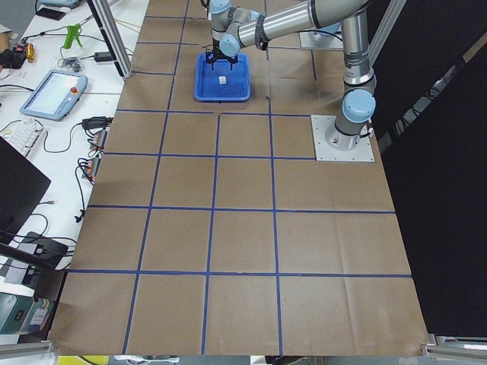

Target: Assemble white blocks and place on blue tray

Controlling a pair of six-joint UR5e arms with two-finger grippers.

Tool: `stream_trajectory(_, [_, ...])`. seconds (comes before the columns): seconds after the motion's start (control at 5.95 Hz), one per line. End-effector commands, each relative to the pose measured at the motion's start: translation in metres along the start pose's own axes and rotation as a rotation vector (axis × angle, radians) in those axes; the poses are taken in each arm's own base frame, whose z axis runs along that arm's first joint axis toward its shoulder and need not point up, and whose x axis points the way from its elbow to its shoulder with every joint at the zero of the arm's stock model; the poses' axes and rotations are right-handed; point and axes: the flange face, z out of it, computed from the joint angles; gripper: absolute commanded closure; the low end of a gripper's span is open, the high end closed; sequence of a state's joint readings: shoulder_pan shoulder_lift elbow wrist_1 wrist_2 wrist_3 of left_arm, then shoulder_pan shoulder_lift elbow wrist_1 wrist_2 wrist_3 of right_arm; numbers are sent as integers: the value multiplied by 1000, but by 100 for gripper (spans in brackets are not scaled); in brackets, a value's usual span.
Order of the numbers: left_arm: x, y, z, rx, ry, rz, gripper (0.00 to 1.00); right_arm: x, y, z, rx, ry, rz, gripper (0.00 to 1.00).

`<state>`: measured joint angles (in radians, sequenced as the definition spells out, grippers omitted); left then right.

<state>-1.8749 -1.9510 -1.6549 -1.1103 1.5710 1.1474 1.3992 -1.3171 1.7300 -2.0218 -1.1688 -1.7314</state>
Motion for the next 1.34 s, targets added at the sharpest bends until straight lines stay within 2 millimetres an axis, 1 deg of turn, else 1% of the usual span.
stream_trajectory(0.0, [19,36,-90,-25,57,-78,7,-3,-16,5,4,-9,38,73])
stream_trajectory(0.17, [23,80,-145,-30,45,-175,7,-8,-53,24,8,-5,42,73])
stream_trajectory(0.34, [31,119,-169,-50,100,-239,7,-9,-84,50,13,14,78,73])
stream_trajectory(0.5, [48,127,-189,-49,84,-252,7,-11,-113,79,21,32,81,73])
stream_trajectory(0.67, [56,135,-196,-49,77,-389,7,-15,-137,104,33,42,83,73])
stream_trajectory(0.84, [57,149,-200,-46,61,-646,7,-18,-147,131,34,36,70,73])
stream_trajectory(1.01, [54,154,-207,-32,23,-908,7,-19,-150,149,33,23,66,73])
stream_trajectory(1.18, [60,156,-218,-13,-9,-1236,7,-22,-153,164,27,2,69,73])
